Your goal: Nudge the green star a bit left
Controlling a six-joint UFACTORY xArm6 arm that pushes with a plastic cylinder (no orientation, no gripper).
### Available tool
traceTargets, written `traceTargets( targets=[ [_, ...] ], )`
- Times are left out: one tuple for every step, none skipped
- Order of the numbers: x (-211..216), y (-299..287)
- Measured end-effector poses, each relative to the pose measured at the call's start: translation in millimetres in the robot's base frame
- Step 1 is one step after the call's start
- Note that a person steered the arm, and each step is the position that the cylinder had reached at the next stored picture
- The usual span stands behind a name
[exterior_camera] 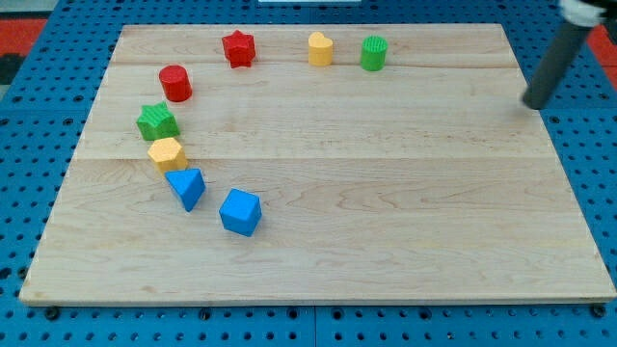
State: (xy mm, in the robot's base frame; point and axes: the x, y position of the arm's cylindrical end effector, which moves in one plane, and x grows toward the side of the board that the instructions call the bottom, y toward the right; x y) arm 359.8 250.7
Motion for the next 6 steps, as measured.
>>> traceTargets(
  targets=[
    [19.7,-117.4],
    [10.3,-200.0],
    [-5.4,-273.0],
    [-2.7,-362.2],
    [-2.7,-445.9],
    [-7.3,-488.9]
  ],
)
